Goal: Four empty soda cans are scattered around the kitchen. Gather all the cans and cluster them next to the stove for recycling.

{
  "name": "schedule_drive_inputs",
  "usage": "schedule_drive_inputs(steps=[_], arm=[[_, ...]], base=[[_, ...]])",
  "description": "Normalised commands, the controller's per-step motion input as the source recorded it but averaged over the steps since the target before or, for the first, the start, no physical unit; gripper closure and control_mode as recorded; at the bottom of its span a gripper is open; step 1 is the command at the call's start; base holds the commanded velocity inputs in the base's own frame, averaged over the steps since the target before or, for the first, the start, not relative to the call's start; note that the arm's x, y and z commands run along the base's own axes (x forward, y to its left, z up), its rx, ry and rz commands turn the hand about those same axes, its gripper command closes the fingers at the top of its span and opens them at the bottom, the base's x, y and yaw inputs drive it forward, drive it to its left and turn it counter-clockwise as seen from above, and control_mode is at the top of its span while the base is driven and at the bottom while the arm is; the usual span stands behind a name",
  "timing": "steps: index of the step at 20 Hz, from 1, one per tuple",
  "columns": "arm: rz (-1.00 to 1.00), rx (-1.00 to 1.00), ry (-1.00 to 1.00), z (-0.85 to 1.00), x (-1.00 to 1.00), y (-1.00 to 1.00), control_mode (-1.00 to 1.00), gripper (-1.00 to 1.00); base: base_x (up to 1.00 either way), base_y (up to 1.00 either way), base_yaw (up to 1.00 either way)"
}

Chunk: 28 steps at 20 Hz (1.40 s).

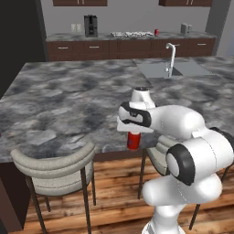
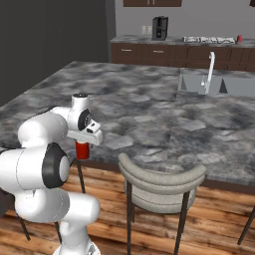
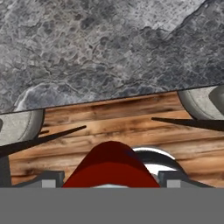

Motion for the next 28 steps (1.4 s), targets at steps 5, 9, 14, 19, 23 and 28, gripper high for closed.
schedule_drive_inputs(steps=[5, 9, 14, 19, 23, 28], arm=[[0.0, 0.0, 0.01, -0.03, -0.15, 0.01, -1.0, 1.0], [0.0, 0.0, 0.0, 0.0, 0.0, 0.0, 1.0, 1.0], [0.0, 0.0, 0.0, 0.0, 0.0, 0.0, 1.0, 1.0], [0.0, 0.0, 0.0, 0.0, 0.0, 0.0, 1.0, 1.0], [0.0, 0.0, 0.0, 0.0, 0.0, 0.0, 1.0, 1.0], [0.0, 0.0, 0.0, 0.0, 0.0, 0.0, 1.0, 1.0]], base=[[0.0, 0.0, 0.0], [-0.48, -0.05, 0.0], [-0.31, -0.36, -0.01], [-0.13, -0.97, 0.0], [-0.71, -0.52, 0.0], [-0.16, -0.66, 0.0]])
